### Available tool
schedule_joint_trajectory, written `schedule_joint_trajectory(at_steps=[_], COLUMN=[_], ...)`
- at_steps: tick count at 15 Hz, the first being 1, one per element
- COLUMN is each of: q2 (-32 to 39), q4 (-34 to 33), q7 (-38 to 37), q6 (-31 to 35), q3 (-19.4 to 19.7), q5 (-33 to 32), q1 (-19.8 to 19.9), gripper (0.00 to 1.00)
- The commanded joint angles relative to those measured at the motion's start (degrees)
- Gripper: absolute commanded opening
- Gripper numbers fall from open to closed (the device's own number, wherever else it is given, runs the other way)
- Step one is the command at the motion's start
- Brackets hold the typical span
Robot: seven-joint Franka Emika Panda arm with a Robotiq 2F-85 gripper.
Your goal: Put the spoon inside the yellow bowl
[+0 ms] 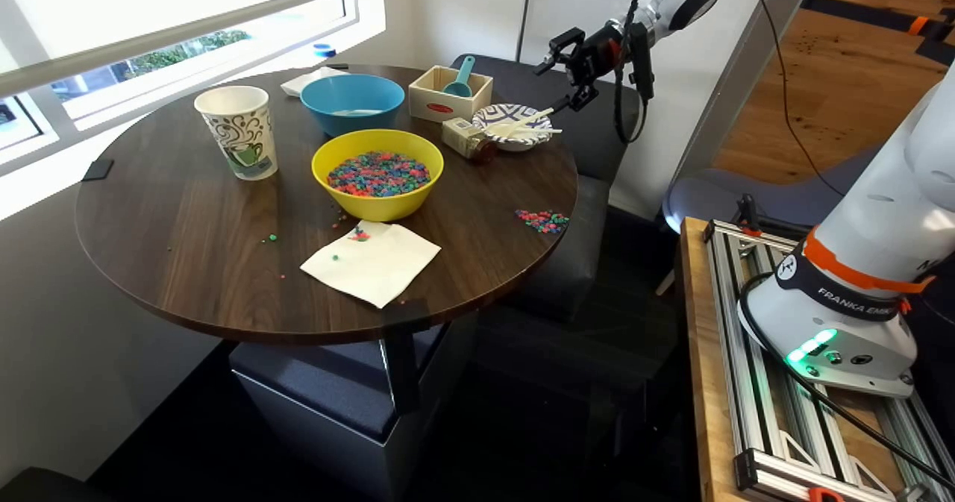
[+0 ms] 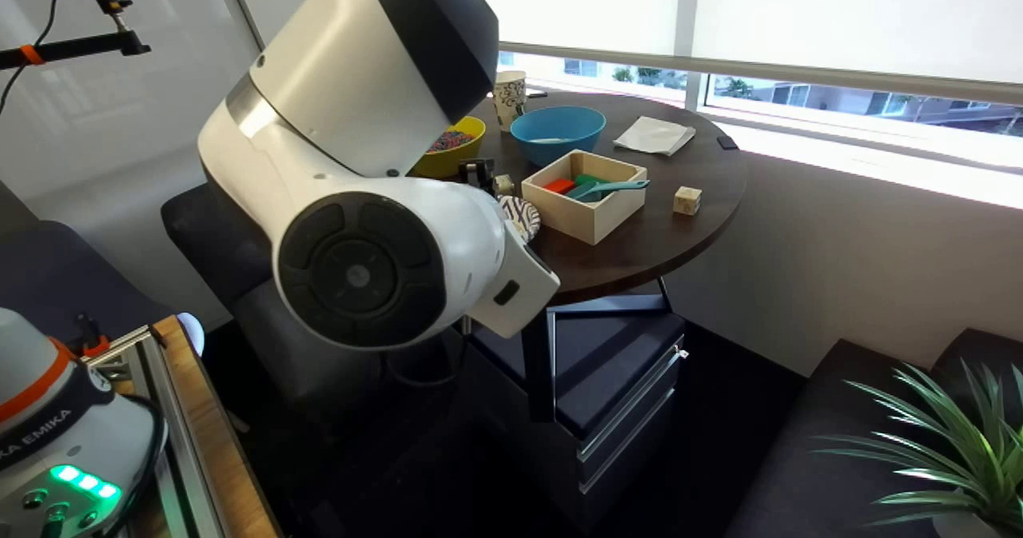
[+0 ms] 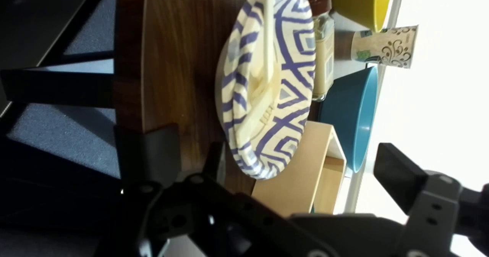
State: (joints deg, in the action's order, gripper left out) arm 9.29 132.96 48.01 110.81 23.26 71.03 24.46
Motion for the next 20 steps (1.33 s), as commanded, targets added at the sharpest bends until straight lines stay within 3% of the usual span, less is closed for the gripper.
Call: schedule_joint_trajectory(at_steps=[1, 3, 6, 20], q2=[0.3, 0.4, -0.2, -0.5], q4=[-1.5, -1.8, -1.0, -0.2], q7=[-0.4, -0.3, -0.8, -6.6], q6=[-7.7, -9.2, -9.1, 0.7], q3=[1.3, 1.6, 1.1, -1.5], q5=[-7.8, -10.6, -9.0, -3.0], q1=[1.7, 1.9, 1.8, -1.2], gripper=[1.00, 1.00, 1.00, 1.00])
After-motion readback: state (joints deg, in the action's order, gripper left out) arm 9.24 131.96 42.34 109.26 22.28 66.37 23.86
